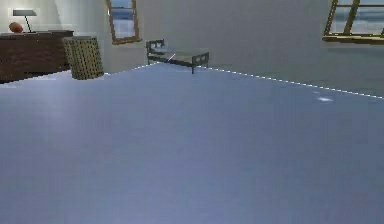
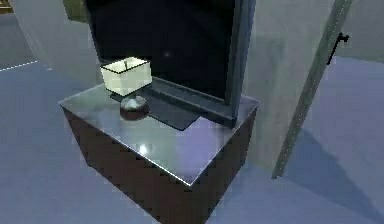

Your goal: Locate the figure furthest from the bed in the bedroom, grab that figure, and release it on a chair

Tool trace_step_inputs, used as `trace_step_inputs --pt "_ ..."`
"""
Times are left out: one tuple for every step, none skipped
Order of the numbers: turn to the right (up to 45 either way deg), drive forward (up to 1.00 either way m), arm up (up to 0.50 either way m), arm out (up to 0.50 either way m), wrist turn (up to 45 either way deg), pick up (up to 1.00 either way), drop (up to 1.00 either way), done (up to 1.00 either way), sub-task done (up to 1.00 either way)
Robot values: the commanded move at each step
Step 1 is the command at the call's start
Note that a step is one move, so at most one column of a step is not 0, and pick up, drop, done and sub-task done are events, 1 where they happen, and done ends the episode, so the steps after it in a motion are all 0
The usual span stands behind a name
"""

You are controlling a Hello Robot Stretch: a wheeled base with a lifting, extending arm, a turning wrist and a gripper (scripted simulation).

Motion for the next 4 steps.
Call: trace_step_inputs --pt "0.0 1.0 0.0 0.0 0.0 0.0 0.0 0.0 0.0" --pt "3.0 0.0 0.0 0.0 0.0 0.0 0.0 0.0 0.0" --pt "0.0 1.0 0.0 0.0 0.0 0.0 0.0 0.0 0.0" --pt "0.0 1.0 0.0 0.0 0.0 0.0 0.0 0.0 0.0"
